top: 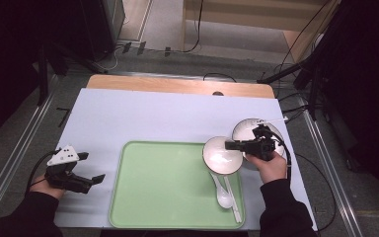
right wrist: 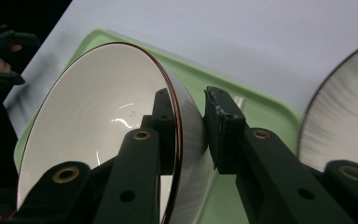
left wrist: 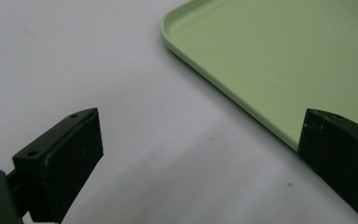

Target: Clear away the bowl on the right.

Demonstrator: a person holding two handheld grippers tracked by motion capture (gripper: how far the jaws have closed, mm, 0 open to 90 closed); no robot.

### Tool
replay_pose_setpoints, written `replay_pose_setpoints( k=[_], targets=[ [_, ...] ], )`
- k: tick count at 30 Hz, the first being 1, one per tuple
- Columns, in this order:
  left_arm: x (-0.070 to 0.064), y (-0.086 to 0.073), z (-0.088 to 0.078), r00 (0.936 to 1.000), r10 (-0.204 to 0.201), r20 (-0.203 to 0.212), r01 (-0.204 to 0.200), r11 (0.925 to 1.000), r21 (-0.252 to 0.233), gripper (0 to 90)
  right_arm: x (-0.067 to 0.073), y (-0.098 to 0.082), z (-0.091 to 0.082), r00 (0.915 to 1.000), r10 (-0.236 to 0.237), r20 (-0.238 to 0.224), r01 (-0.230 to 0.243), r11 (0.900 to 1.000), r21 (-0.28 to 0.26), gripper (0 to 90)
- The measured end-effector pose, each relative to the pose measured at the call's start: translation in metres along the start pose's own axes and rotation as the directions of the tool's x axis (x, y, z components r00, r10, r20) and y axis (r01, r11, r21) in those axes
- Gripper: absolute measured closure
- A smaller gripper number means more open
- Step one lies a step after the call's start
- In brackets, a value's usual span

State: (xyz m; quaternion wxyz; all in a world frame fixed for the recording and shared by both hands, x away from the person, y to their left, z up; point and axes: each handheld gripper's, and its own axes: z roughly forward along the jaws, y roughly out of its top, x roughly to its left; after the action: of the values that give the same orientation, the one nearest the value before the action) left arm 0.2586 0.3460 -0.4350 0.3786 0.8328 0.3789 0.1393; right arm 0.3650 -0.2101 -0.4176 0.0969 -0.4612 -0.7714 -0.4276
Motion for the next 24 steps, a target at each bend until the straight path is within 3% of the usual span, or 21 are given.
replay_pose_setpoints(
  k=[11,18,24],
  targets=[
    [0.000,0.000,0.000,1.0000,0.001,-0.001,-0.001,1.0000,-0.001,0.0,0.019,-0.004,0.018,0.9981,-0.045,-0.042,0.048,0.997,0.065,77.7],
    [0.000,0.000,-0.001,1.0000,0.000,-0.005,0.000,1.0000,-0.004,0.0,0.032,-0.008,0.028,0.9926,-0.087,-0.084,0.095,0.991,0.096,77.5],
    [0.000,0.000,-0.001,1.0000,0.000,-0.004,0.000,1.0000,-0.004,0.0,0.038,-0.013,0.037,0.9894,-0.094,-0.111,0.109,0.984,0.140,77.3]
  ],
)
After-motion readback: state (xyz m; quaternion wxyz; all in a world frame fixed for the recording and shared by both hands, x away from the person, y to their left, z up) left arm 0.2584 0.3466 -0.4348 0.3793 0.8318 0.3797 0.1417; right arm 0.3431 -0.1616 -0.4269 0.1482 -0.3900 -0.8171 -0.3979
